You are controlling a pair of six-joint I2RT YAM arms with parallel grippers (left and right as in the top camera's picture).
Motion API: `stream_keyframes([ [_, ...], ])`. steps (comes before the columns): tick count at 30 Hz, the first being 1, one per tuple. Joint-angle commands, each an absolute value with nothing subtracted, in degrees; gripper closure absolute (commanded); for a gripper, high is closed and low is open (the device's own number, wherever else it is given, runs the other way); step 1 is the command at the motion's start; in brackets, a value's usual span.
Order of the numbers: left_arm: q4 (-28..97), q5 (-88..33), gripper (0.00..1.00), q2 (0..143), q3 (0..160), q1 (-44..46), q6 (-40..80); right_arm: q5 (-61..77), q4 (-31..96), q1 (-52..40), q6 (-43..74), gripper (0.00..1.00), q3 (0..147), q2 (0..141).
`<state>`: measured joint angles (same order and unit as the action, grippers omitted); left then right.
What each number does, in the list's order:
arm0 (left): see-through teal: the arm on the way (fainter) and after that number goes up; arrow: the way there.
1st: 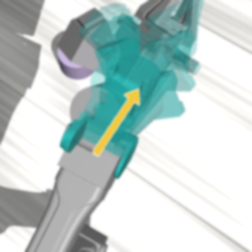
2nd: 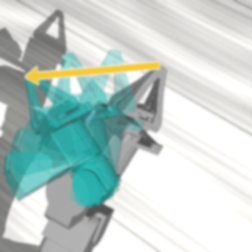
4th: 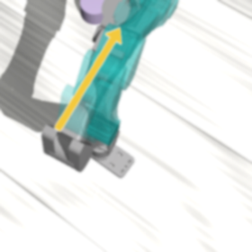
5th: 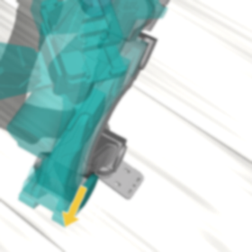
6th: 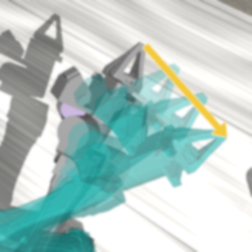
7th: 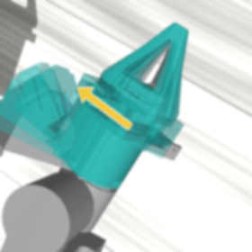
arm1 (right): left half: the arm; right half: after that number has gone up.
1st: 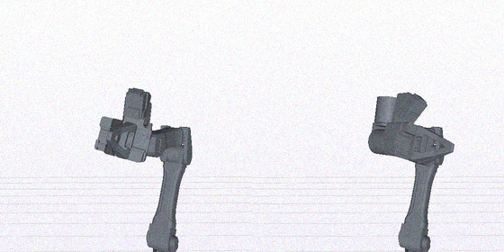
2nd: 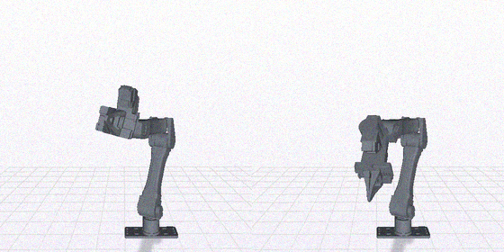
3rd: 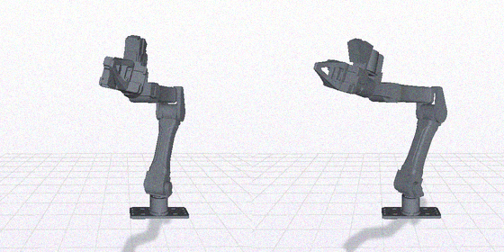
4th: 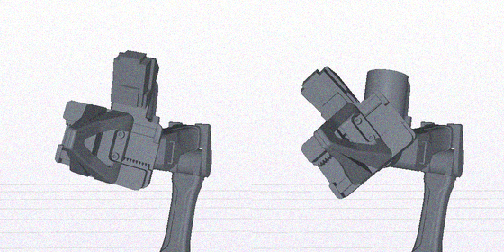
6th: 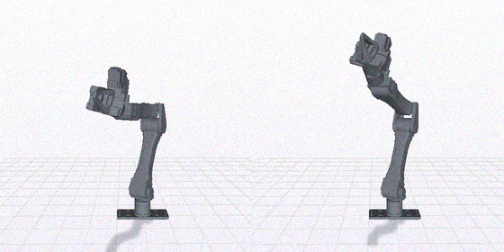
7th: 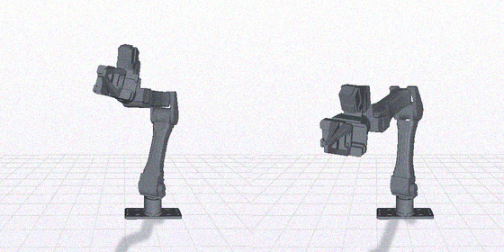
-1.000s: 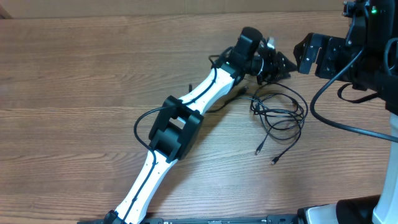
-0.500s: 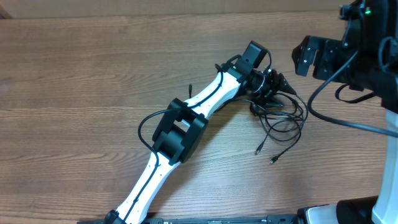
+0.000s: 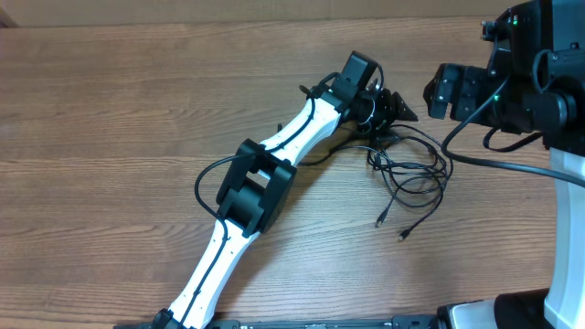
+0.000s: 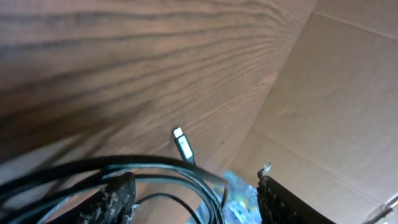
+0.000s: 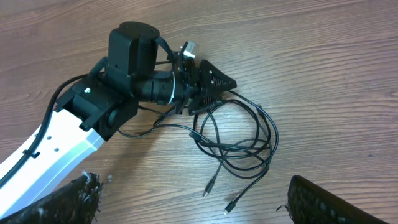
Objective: Untangle cables
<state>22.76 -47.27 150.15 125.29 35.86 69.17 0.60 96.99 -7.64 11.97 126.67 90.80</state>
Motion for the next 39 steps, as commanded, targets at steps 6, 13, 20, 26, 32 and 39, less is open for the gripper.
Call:
stream_keyframes([
  [6,22.6,-37.6,0.33,150.8,125.7,36.4,67.2,0.1,97.0,-7.9,12.0,0.06,126.7,90.0],
  [13,19.7,-31.6,0.46,150.9,125.7,37.0,67.2,0.1,97.0,-7.9,12.0,0.06,126.7,90.0],
  [20,1.1,-37.2,0.96,155.3,125.7,36.6,68.1,0.1,97.0,-7.9,12.0,0.07,126.7,89.3],
  [26,-10.0,-46.5,0.96,155.8,125.8,32.8,66.3,0.1,97.0,-7.9,11.8,0.07,126.7,88.2],
  [32,-13.8,-61.9,0.94,155.8,125.8,28.9,67.7,0.0,97.0,-7.9,11.5,0.05,126.2,88.1],
  [39,-13.8,-79.5,0.03,155.8,125.8,27.7,45.6,0.1,96.2,-7.9,10.1,0.00,122.0,88.3],
])
